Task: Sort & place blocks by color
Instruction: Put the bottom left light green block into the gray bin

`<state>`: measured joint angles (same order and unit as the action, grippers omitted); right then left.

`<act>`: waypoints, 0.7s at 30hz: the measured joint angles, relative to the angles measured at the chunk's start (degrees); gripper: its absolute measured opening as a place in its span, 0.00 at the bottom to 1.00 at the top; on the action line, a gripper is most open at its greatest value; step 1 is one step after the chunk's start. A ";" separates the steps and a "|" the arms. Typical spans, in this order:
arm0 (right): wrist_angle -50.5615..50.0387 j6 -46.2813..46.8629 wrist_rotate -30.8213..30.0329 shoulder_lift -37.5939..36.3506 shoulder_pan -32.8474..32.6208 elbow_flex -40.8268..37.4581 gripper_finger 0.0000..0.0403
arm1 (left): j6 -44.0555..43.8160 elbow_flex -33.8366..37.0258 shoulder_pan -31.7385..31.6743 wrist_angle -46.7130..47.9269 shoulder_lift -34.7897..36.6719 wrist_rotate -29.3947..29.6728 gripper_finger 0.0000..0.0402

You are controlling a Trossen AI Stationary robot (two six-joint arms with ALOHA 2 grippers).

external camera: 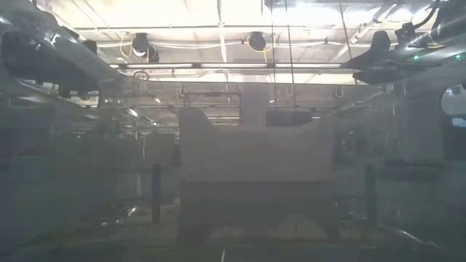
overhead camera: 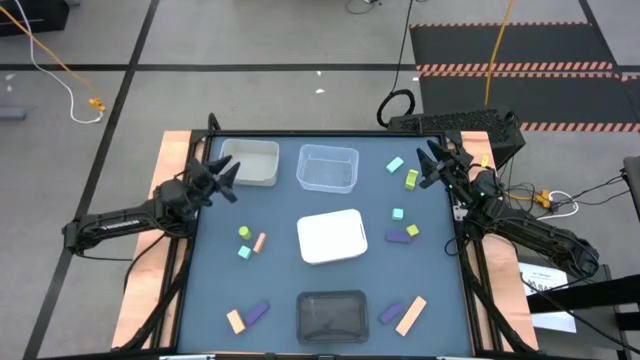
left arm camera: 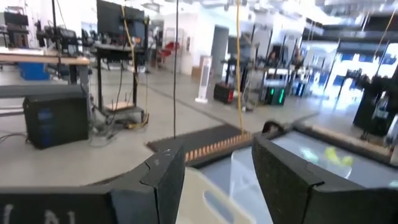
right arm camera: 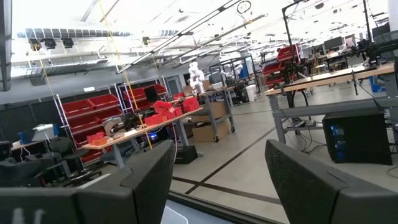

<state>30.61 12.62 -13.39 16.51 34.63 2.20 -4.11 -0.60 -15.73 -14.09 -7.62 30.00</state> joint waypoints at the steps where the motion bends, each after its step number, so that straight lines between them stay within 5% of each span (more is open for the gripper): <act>1: -0.02 -0.02 0.00 0.00 -0.02 0.00 0.61 | 0.10 0.02 0.00 -1.09 0.00 0.00 0.46; 13: -0.02 -0.02 0.00 0.00 -0.02 0.00 0.61 | 1.75 -1.50 0.01 -6.26 -1.90 -3.86 0.46; 21: 0.00 0.00 0.00 0.02 -0.02 0.00 0.61 | 2.33 -8.20 0.09 -3.36 -9.98 -6.60 0.46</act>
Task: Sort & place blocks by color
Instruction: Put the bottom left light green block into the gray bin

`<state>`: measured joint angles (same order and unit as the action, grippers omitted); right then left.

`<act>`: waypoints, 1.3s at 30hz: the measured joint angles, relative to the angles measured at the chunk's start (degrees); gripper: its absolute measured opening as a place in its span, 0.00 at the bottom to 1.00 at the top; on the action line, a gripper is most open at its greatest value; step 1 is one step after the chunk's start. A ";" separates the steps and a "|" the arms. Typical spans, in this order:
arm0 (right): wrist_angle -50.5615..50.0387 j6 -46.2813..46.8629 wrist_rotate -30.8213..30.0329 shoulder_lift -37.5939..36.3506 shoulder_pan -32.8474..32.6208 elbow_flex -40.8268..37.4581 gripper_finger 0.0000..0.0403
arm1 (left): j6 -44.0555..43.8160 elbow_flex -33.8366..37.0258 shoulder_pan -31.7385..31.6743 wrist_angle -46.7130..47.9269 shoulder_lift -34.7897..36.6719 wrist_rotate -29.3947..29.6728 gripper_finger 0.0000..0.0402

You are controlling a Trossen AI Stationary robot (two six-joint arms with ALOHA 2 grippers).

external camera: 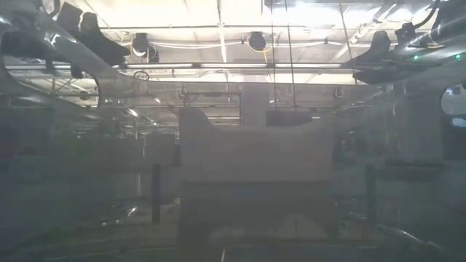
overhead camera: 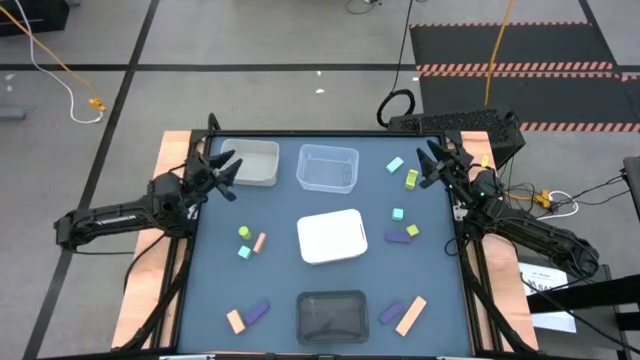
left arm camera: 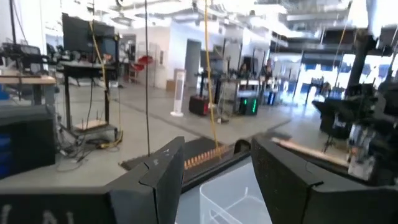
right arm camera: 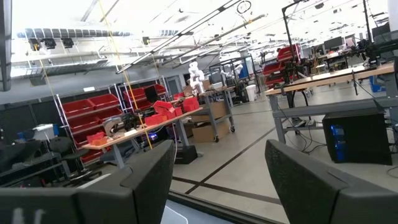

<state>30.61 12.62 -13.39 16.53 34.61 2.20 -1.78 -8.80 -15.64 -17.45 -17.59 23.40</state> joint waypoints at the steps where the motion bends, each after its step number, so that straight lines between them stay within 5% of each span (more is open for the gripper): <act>1: -0.02 -0.01 0.00 -0.02 0.01 -0.01 0.61 | -0.03 -1.28 0.00 1.41 -1.44 -0.02 0.46; 10: -0.02 -0.02 0.00 0.00 0.02 -0.02 0.61 | -4.84 -18.10 1.39 19.76 -19.58 -1.53 0.46; 18: -0.02 -0.02 0.00 0.00 0.00 0.00 0.61 | -19.53 -30.67 6.29 41.97 -34.42 -4.25 0.46; 39: 0.00 0.00 0.00 0.00 0.02 0.00 0.61 | -50.27 -33.98 15.00 68.25 -49.30 -15.48 0.46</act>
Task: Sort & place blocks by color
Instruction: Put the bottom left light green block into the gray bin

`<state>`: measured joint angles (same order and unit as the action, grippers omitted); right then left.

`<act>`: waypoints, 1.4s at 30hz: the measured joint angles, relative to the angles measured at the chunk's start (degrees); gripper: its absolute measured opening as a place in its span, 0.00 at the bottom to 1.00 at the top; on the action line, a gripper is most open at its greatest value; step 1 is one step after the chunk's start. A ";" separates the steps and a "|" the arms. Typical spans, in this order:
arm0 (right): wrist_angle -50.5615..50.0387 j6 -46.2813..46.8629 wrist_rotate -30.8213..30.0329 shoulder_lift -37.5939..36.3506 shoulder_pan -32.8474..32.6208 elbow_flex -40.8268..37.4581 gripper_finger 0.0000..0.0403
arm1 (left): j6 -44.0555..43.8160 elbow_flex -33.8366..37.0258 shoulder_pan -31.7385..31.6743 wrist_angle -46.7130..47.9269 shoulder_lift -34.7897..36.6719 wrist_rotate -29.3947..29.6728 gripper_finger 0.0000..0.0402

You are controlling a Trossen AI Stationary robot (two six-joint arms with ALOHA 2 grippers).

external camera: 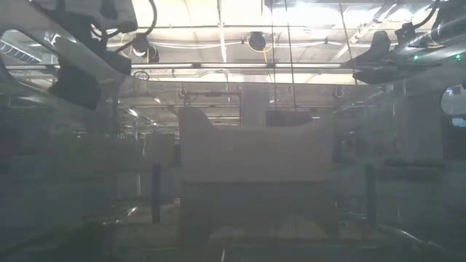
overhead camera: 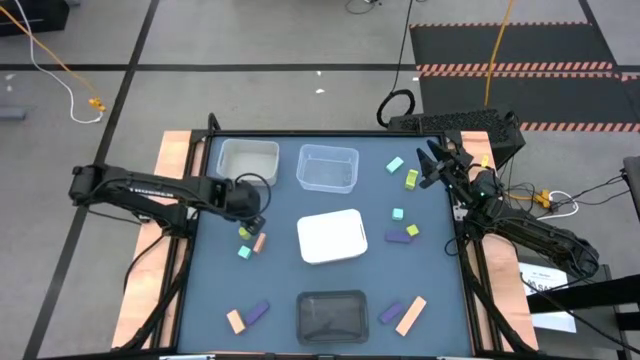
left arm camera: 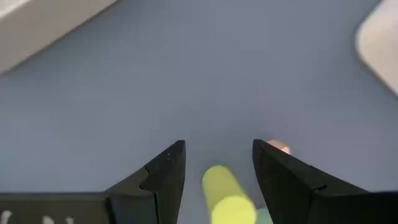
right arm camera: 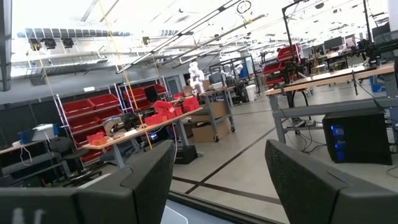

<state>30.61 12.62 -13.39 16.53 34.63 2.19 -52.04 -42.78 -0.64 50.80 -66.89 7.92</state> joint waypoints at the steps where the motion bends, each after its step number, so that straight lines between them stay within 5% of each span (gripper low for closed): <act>1: -0.02 -0.01 0.00 -0.01 -0.02 0.00 0.61 | -1.16 0.00 0.19 0.63 -0.12 -0.02 0.46; 10: -0.02 0.00 0.00 0.04 0.00 -0.01 0.61 | -11.19 0.00 3.60 3.16 -0.31 -1.53 0.48; 20: -0.02 0.00 0.00 0.04 -0.02 -0.01 0.61 | -14.52 0.02 6.76 2.30 -0.31 -2.11 0.78; 25: -0.02 -0.02 0.00 0.04 -0.01 -0.02 0.61 | -16.70 0.02 8.20 1.94 -1.10 -2.06 0.82; 36: 0.18 0.00 0.00 0.07 0.00 0.00 0.61 | -14.13 0.09 9.41 2.40 -9.90 -2.10 0.63; 42: 0.40 -0.01 0.00 0.07 -0.01 0.00 0.61 | -10.99 0.09 9.41 1.78 -11.45 -2.58 0.42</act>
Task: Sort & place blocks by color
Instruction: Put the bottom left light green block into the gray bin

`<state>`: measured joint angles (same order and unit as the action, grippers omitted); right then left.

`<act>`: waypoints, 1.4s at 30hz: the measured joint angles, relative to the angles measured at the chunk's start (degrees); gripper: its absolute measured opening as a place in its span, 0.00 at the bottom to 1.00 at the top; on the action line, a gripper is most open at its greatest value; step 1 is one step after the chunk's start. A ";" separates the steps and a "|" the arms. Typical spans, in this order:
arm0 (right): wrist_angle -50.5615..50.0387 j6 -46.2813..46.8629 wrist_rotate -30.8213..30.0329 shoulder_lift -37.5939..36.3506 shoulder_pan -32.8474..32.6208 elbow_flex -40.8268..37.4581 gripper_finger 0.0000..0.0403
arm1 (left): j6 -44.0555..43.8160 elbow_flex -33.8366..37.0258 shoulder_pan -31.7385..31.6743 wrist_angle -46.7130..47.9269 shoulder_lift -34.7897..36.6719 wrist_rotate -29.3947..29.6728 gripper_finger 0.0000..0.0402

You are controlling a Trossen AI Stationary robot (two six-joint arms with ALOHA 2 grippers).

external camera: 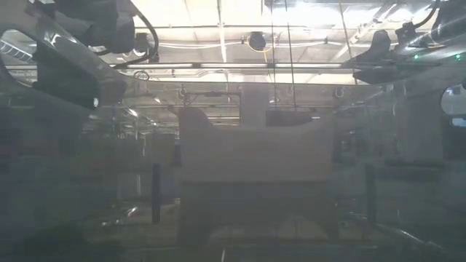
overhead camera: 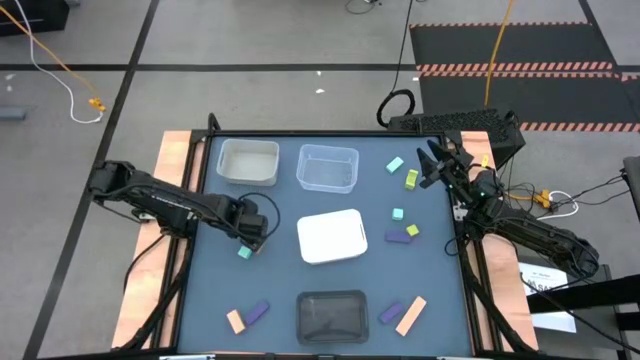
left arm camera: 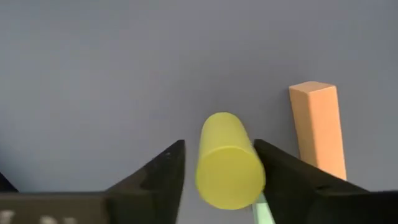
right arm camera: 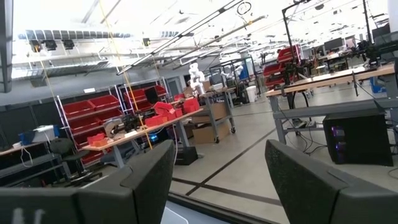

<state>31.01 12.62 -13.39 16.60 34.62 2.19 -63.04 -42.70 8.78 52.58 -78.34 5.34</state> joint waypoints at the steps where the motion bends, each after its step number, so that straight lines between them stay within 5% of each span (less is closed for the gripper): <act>1: 0.02 0.00 0.00 0.00 0.00 -0.01 0.61 | 0.24 -0.01 0.00 -0.01 -0.03 -0.02 0.37; 12: 0.02 0.00 0.00 0.00 0.01 -0.01 0.61 | 4.24 -0.01 -1.01 2.24 1.10 -0.52 0.32; 19: 0.00 -0.02 -0.02 0.02 0.02 -0.01 0.61 | 11.25 0.00 -5.08 -3.86 6.62 9.38 0.32; 26: 0.23 -0.01 -0.02 0.09 0.02 -0.02 0.61 | 28.79 0.00 -7.48 -26.73 14.52 20.15 0.32; 35: 0.24 0.01 0.00 0.09 -0.01 -0.02 0.61 | 57.19 -0.07 -6.27 -71.99 15.51 13.01 0.32; 42: 0.38 -0.01 -0.01 0.09 0.00 0.01 0.61 | 64.05 -0.07 -5.22 -79.72 12.57 11.68 0.32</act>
<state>31.39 12.61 -13.39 16.69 34.61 2.20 1.01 -42.76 3.55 -27.14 -65.77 17.02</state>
